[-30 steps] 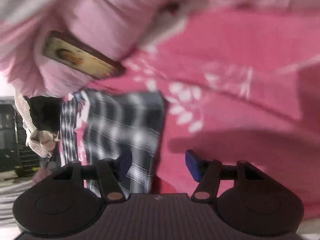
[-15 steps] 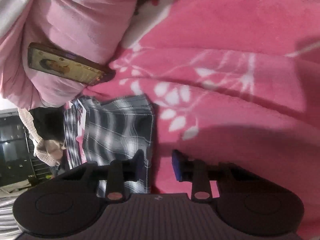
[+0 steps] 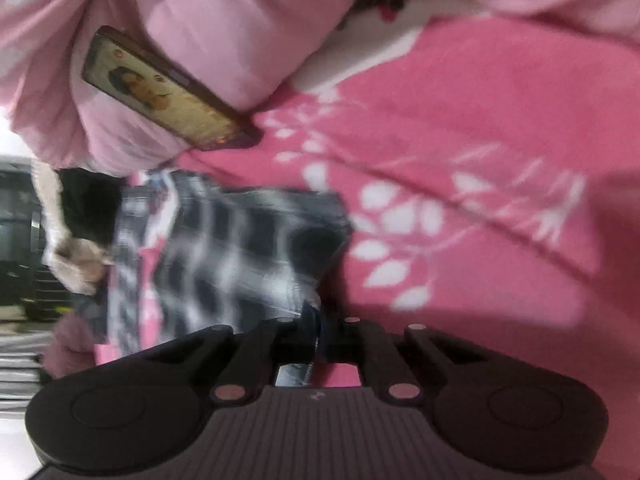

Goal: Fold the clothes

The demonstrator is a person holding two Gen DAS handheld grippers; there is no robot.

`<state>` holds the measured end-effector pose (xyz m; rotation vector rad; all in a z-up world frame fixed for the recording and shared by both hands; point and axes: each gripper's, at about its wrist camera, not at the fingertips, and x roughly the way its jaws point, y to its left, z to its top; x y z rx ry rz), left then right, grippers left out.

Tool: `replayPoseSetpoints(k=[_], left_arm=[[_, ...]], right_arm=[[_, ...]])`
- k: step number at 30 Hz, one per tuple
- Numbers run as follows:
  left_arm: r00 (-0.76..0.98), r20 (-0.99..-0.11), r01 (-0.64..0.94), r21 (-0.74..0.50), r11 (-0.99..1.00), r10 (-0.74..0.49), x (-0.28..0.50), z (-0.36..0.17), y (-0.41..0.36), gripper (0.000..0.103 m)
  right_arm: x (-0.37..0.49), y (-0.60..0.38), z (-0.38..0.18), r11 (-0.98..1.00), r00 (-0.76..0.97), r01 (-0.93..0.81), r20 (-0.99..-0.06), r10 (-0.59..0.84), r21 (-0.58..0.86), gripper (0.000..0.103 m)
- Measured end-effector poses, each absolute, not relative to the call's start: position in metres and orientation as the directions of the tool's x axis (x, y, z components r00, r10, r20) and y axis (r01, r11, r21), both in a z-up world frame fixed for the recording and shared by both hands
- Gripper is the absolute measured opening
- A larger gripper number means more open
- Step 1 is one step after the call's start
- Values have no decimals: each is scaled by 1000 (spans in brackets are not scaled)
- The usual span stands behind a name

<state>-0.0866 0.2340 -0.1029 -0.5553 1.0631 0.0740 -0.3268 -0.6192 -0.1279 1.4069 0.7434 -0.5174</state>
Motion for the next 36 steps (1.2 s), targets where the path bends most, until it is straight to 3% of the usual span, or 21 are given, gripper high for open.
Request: replayPoseSetpoints(k=[3, 9, 11, 13, 19, 26, 30, 36], left_arm=[[514, -829, -333, -430, 839, -220, -88, -104, 239, 50], [560, -796, -386, -497, 777, -231, -92, -110, 246, 50], [567, -793, -384, -494, 780, -223, -94, -110, 243, 49], [571, -789, -365, -492, 791, -228, -97, -109, 241, 48], [552, -767, -306, -552, 776, -327, -111, -113, 238, 48], [613, -714, -342, -625, 701, -338, -107, -117, 245, 49], [650, -695, -378, -646, 663, -308, -102, -122, 251, 41], [683, -680, -417, -663, 622, -267, -113, -125, 258, 24]], right_arm=[[-319, -614, -137, 62, 714, 678, -676, 182, 732, 36], [-301, -600, -149, 69, 697, 661, -646, 312, 747, 37], [-299, -600, -151, 65, 698, 657, -639, 325, 751, 33], [-297, -598, -149, 74, 703, 647, -631, 328, 759, 21], [-297, -599, -161, 14, 700, 652, -609, 373, 758, 21], [-299, -600, -166, -34, 711, 653, -596, 373, 757, 21], [-298, -598, -163, -35, 722, 644, -593, 356, 764, 22], [-292, -596, -143, 70, 743, 612, -602, 293, 788, 5]])
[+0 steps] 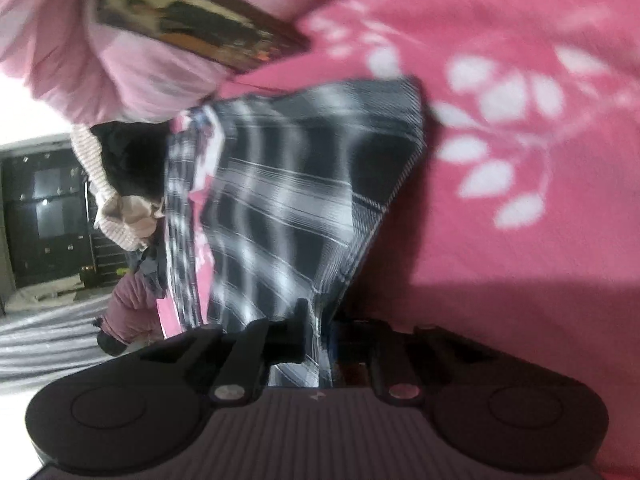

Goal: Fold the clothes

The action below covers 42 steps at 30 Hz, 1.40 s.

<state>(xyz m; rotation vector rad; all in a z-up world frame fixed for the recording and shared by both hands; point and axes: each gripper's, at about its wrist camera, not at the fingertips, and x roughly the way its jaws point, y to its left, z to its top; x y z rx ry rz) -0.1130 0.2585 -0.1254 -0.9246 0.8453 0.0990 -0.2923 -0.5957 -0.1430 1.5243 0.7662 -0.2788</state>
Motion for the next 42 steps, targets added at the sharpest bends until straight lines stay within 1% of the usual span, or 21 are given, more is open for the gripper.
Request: replayPoseSetpoints(k=[2, 3, 6, 9, 12, 17, 19, 20, 23, 30, 35, 42], left_arm=[[683, -685, -427, -657, 621, -254, -116, -125, 260, 15], [683, -685, -430, -656, 620, -252, -116, -125, 260, 15], [688, -676, -443, -678, 586, -262, -120, -126, 265, 16], [699, -648, -450, -727, 519, -301, -129, -133, 275, 16], [714, -611, -444, -773, 454, -342, -130, -144, 282, 24], [747, -566, -440, -814, 378, -349, -122, -157, 286, 24], [748, -576, -443, -803, 399, -329, -122, -152, 283, 22], [745, -589, -447, -790, 420, -314, -122, -148, 281, 18], [750, -602, -441, -764, 471, -276, -124, -134, 276, 16], [791, -563, -392, -768, 507, -241, -111, -99, 267, 10], [793, -566, -389, -755, 528, -225, -98, -89, 258, 9], [813, -541, -363, -760, 540, -215, -77, -72, 254, 8]], right_arm=[[-287, -595, -137, 97, 747, 602, -601, 285, 793, 3], [-284, -595, -134, 106, 751, 594, -597, 281, 798, 3], [-277, -594, -123, 136, 770, 565, -579, 266, 814, 3], [-272, -593, -117, 137, 789, 540, -556, 263, 831, 3], [-267, -592, -114, 133, 797, 528, -544, 264, 839, 3], [-260, -590, -111, 133, 800, 525, -540, 261, 841, 3], [-260, -587, -109, 133, 802, 528, -543, 248, 839, 3], [-261, -587, -107, 133, 804, 528, -544, 240, 839, 3], [-263, -584, -99, 149, 817, 515, -536, 213, 844, 3], [-251, -582, -79, 169, 856, 459, -485, 180, 872, 2], [-231, -579, -69, 175, 876, 420, -448, 177, 890, 2], [-184, -578, -44, 213, 905, 346, -385, 182, 914, 2]])
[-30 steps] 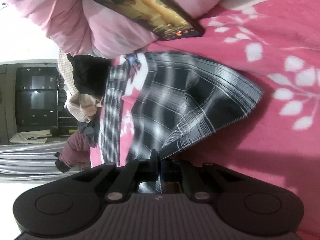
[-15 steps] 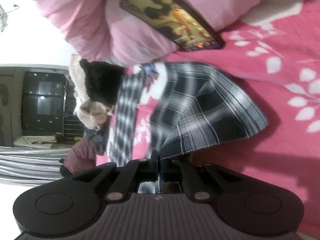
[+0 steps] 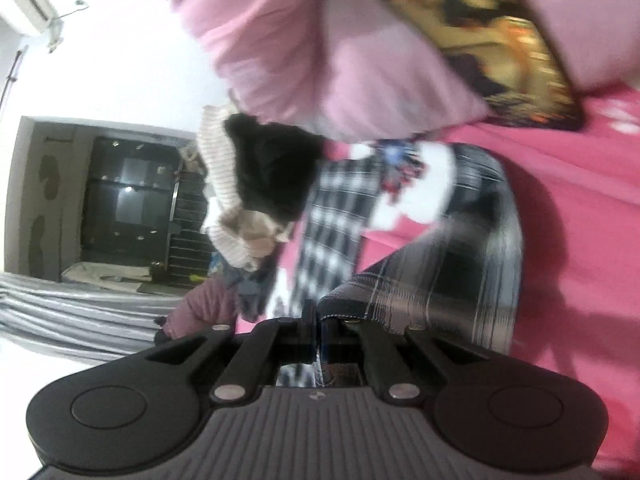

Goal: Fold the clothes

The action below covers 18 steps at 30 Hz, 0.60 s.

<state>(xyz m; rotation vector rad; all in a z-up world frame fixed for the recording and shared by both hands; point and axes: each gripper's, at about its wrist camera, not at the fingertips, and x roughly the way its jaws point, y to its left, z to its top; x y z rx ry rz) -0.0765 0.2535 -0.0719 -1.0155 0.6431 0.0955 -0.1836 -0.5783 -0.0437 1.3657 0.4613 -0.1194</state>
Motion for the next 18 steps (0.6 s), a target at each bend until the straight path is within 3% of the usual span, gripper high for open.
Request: replayPoseSetpoints(k=[18], left_arm=[[836, -528, -371, -745, 554, -150, 16, -59, 231, 7]], right_arm=[[0, -583, -17, 278, 927, 257, -318, 200, 926, 2]])
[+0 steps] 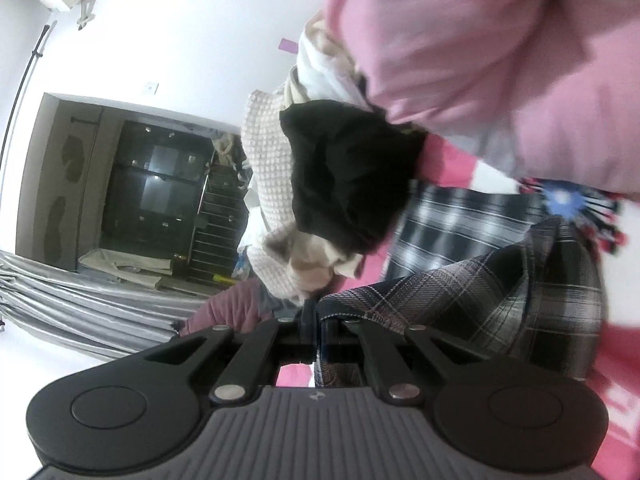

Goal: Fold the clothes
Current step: 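Lift and fold the bundled pants with the right gripper while the left gripper opens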

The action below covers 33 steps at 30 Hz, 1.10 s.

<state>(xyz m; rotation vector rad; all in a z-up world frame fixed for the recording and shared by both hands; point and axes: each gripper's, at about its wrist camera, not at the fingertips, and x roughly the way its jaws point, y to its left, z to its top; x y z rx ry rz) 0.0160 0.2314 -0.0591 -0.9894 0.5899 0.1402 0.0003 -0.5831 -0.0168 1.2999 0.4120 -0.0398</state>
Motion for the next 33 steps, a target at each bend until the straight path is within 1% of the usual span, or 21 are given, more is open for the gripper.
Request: replayPoseSetpoints(k=[7, 16, 21, 23, 26, 28, 29, 30, 31, 32, 33], left_arm=[[834, -535, -387, -741, 549, -134, 55, -69, 233, 7], [812, -561, -395, -730, 557, -160, 105, -95, 233, 7], [797, -578, -394, -717, 575, -174, 126, -108, 237, 7], [783, -589, -395, -719, 572, -201, 134, -116, 243, 9], [755, -601, -396, -737, 547, -264, 145, -127, 255, 14], [749, -585, -388, -769, 508, -311, 147, -131, 262, 22], [751, -569, -380, -787, 486, -335, 148, -132, 265, 32], [753, -554, -370, -803, 467, -355, 148, -133, 267, 40], [754, -540, -361, -816, 452, -373, 148, -134, 268, 43], [756, -526, -351, -828, 436, -390, 148, -134, 270, 48], [757, -512, -342, -841, 420, -407, 147, -135, 272, 50]], right_arm=[[65, -579, -22, 295, 923, 269, -333, 192, 917, 2], [125, -573, -48, 291, 904, 342, -398, 158, 893, 2], [157, -576, -69, 300, 872, 407, -465, 154, 863, 2], [172, -577, -81, 305, 853, 437, -497, 158, 846, 3], [198, -587, -115, 281, 749, 556, -618, 239, 782, 9], [200, -591, -126, 253, 672, 639, -687, 276, 727, 24], [198, -589, -119, 287, 664, 632, -694, 278, 720, 26], [195, -586, -111, 333, 653, 622, -704, 279, 709, 36], [193, -574, -94, 428, 631, 596, -726, 275, 680, 42], [190, -561, -78, 518, 608, 563, -747, 267, 644, 43], [188, -549, -62, 603, 587, 524, -768, 257, 602, 43]])
